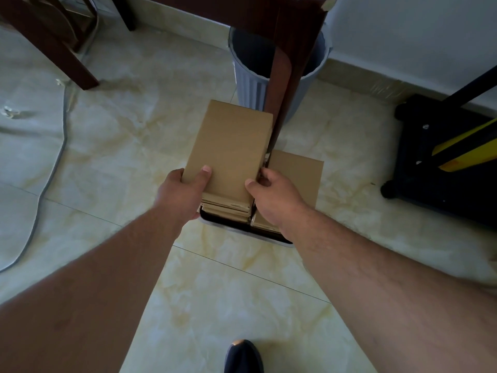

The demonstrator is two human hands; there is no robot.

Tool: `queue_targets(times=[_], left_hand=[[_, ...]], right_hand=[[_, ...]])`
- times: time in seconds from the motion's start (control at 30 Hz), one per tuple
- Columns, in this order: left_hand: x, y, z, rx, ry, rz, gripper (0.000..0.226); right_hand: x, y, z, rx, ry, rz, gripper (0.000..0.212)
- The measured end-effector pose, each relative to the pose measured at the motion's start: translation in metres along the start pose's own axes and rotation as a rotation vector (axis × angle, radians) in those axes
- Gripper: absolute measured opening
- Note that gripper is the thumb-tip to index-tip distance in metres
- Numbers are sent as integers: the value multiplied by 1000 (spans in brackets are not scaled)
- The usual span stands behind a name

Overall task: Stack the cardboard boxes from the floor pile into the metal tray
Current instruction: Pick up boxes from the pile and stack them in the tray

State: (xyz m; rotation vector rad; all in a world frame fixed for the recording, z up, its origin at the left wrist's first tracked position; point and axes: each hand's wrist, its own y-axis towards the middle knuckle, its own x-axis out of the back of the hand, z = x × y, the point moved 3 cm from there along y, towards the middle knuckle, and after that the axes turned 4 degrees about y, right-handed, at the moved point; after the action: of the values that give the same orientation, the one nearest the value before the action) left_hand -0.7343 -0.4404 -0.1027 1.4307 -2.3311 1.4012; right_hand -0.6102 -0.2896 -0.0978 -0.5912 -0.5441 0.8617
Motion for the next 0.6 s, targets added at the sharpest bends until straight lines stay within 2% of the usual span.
queue_targets(times=[0.2,0.3,0.4,0.47,0.6], left_hand=[[0,-9,1,36,24,-74,93],[-1,-28,8,43,70,-131,103],[-10,-46,31,115,65,-145,110],[-22,-67,46,191,72,-93,103],[-69,-119,58,294,163,134,72]], right_hand=[[8,-7,-4,-6,-32,54,47],[25,-18,-10,-39,-59,20,65],[48,-31,-26,-62,-100,-16,70],[66,-43,-39,-80,-110,-27,69],[115,-68,-71,-127,-104,-92,60]])
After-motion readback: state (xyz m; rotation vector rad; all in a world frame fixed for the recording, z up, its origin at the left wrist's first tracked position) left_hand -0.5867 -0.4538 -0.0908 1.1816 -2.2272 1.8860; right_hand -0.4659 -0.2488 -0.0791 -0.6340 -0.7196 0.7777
